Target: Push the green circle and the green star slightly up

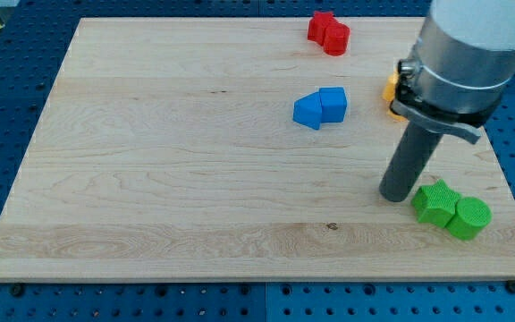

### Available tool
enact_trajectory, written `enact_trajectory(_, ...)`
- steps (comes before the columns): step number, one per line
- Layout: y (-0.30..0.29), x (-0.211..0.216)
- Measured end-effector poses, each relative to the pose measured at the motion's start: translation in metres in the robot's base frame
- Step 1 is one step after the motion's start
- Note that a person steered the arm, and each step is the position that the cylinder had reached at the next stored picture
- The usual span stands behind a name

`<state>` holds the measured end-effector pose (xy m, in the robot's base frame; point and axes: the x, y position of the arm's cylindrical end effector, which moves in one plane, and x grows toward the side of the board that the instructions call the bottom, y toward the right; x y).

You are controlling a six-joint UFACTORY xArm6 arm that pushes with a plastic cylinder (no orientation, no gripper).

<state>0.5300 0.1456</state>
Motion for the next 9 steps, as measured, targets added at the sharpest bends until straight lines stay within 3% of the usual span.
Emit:
enact_trajectory(1, 0.002, -0.036)
enact_trajectory(2, 0.047, -0.046)
enact_trajectory(3, 0.108, -0.037)
enact_trajectory(4, 0.141, 0.001)
enact_trajectory(7, 0.115, 0.087)
enact_trajectory(9, 0.094, 0.076)
